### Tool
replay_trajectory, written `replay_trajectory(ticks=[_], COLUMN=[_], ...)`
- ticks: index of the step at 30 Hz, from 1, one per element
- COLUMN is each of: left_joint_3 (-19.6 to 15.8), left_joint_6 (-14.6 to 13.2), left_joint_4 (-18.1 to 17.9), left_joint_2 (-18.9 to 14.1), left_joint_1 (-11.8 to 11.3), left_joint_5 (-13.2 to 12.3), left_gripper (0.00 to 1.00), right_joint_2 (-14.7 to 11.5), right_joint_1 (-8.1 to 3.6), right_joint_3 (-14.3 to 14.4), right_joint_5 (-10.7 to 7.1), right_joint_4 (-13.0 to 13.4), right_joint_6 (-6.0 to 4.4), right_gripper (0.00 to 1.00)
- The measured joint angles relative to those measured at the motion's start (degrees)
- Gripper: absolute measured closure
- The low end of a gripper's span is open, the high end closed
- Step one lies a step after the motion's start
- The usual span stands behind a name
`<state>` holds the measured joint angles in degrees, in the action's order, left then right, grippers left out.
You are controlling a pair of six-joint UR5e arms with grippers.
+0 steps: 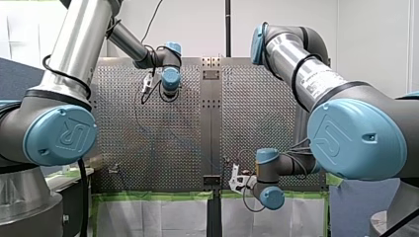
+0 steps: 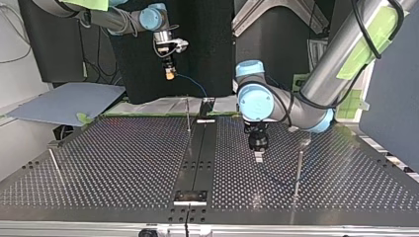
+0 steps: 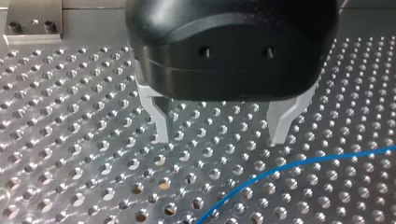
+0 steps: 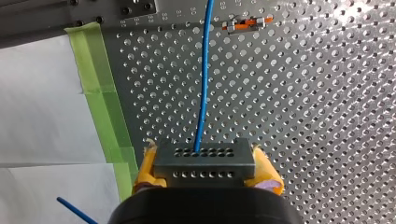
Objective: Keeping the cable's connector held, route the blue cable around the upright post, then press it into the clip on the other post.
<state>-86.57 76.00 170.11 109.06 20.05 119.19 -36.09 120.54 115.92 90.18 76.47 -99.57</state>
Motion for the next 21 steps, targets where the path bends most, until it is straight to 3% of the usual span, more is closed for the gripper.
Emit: replay_trajectory(ticks=[6,21], left_joint_3=[1.87,3.42], left_joint_6=[-1.93,-10.09], left_joint_4=[-0.2,-4.06], left_joint_2=[1.88,7.01], left_joint_1=[0.13,0.2], left_joint_5=[0.71,6.29], left_gripper=[0.0,0.0], right_joint_2=[0.01,0.02], right_joint_1=[0.0,0.0], right_joint_3=[-0.17,-0.29], right_joint_5=[-0.25,-0.35], right_joint_4=[-0.02,0.0], right_joint_6=[-0.03,-0.29], right_gripper=[1.0,1.0])
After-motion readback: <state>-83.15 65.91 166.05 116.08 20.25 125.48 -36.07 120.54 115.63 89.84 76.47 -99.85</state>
